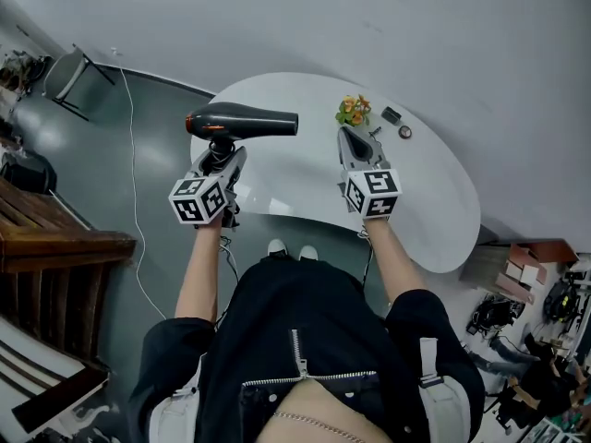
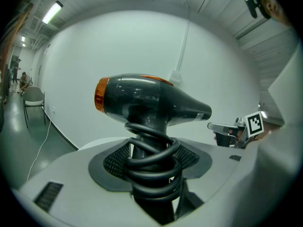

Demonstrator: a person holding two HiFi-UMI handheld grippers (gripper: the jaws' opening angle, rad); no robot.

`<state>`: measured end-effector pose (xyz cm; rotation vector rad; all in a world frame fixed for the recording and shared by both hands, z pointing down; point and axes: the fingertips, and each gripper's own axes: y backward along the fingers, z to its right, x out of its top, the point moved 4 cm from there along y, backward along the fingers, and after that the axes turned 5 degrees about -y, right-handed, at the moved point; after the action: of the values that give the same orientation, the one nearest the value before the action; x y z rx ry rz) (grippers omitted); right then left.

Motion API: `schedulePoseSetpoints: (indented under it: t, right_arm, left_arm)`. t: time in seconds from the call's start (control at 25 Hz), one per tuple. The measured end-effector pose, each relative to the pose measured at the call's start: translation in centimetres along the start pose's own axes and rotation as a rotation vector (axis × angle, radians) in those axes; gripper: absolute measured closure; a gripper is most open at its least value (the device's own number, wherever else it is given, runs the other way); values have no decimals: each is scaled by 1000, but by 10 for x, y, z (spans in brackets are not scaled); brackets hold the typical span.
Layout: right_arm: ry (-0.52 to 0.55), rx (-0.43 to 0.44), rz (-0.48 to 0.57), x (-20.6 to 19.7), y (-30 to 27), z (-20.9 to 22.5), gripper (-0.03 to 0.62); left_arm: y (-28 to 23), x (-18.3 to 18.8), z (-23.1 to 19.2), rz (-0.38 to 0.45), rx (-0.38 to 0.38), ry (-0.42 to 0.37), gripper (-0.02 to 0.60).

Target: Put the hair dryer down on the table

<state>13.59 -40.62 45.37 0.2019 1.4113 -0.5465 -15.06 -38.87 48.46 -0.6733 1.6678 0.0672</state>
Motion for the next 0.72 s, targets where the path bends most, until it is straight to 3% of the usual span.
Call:
schedulePoseSetpoints:
  t: [0.48,0.72]
  right_arm:
    - [-50,-64,-104,-44,12,18,599]
    - [-57,-99,-140,-57,16,26,599]
  left_arm:
    - [-31,-71,-5,-170,-27,33,304]
    - [-54,-80,-7,-210,-60,22,304]
